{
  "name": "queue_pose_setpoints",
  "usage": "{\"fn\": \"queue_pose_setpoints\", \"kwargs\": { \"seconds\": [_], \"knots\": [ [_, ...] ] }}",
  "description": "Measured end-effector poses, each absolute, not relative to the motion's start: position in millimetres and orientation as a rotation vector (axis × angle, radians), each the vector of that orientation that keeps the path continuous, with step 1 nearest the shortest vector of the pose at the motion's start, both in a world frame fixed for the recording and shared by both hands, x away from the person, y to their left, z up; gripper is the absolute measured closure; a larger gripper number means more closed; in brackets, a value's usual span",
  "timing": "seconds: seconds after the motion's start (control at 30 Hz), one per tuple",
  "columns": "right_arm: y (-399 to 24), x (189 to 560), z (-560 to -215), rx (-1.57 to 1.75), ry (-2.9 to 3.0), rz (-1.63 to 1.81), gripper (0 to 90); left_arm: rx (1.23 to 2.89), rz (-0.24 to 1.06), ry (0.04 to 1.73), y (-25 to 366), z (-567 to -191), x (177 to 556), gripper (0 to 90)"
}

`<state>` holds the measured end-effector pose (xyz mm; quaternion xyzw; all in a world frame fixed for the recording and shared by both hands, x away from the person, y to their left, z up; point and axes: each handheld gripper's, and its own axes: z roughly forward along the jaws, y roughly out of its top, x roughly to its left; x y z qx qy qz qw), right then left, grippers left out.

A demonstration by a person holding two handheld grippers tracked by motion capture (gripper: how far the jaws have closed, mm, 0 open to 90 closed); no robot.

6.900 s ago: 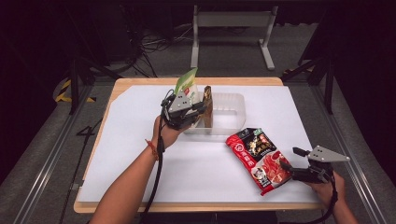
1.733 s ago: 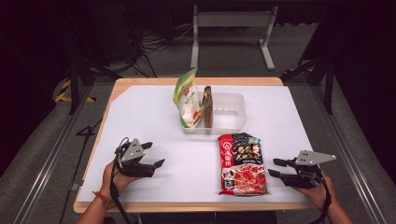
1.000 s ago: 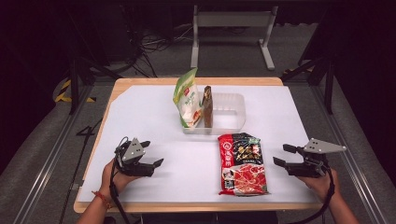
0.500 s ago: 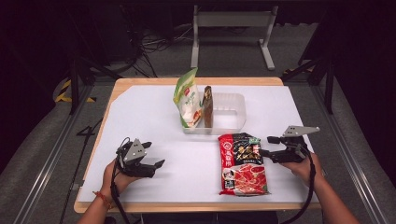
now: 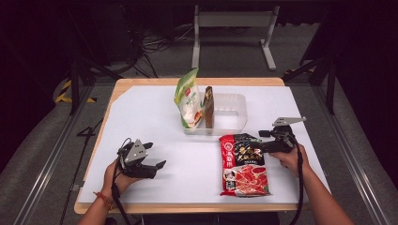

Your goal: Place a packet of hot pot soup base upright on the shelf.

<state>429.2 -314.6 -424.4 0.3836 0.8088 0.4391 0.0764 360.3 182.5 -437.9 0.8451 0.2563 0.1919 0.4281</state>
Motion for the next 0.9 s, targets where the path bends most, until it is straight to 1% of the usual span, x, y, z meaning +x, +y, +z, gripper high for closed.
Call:
{"fn": "queue_pose_setpoints", "kwargs": {
  "seconds": [0.1, 0.17, 0.43, 0.57, 0.6, 0.63, 0.73, 0.77, 0.83, 0.9],
  "knots": [
    [-310.6, 433.1, -427.3, 1.163, 2.433, 1.307, 21.9, 2.112, 0.476, 0.639, 182.4, -438.3, 360.8, 19.1],
    [-307.7, 435.3, -429.9, 1.174, 2.441, 1.302, 23.6, 2.115, 0.475, 0.641, 182.1, -438.8, 360.9, 19.1],
    [-296.4, 441.3, -438.0, 1.210, 2.477, 1.253, 21.8, 2.128, 0.478, 0.631, 179.8, -439.9, 361.0, 19.0],
    [-292.4, 444.8, -439.6, 1.216, 2.511, 1.255, 23.2, 2.133, 0.472, 0.627, 178.4, -440.7, 361.6, 19.0],
    [-291.1, 444.4, -439.5, 1.207, 2.514, 1.249, 25.9, 2.135, 0.473, 0.625, 177.8, -440.9, 361.6, 19.0],
    [-291.1, 444.4, -439.5, 1.207, 2.514, 1.249, 25.9, 2.135, 0.473, 0.625, 177.8, -440.9, 361.6, 19.0],
    [-288.4, 443.8, -439.7, 1.188, 2.530, 1.246, 30.7, 2.147, 0.468, 0.614, 176.1, -441.7, 362.0, 18.7],
    [-288.8, 443.8, -440.0, 1.191, 2.531, 1.251, 34.9, 2.148, 0.465, 0.613, 175.4, -442.1, 362.2, 18.5],
    [-293.3, 444.5, -441.0, 1.230, 2.531, 1.303, 46.7, 2.153, 0.468, 0.608, 174.5, -442.3, 362.3, 18.4],
    [-295.4, 444.5, -441.3, 1.244, 2.529, 1.320, 52.4, 2.152, 0.466, 0.609, 174.1, -442.6, 362.0, 18.4]
  ]
}}
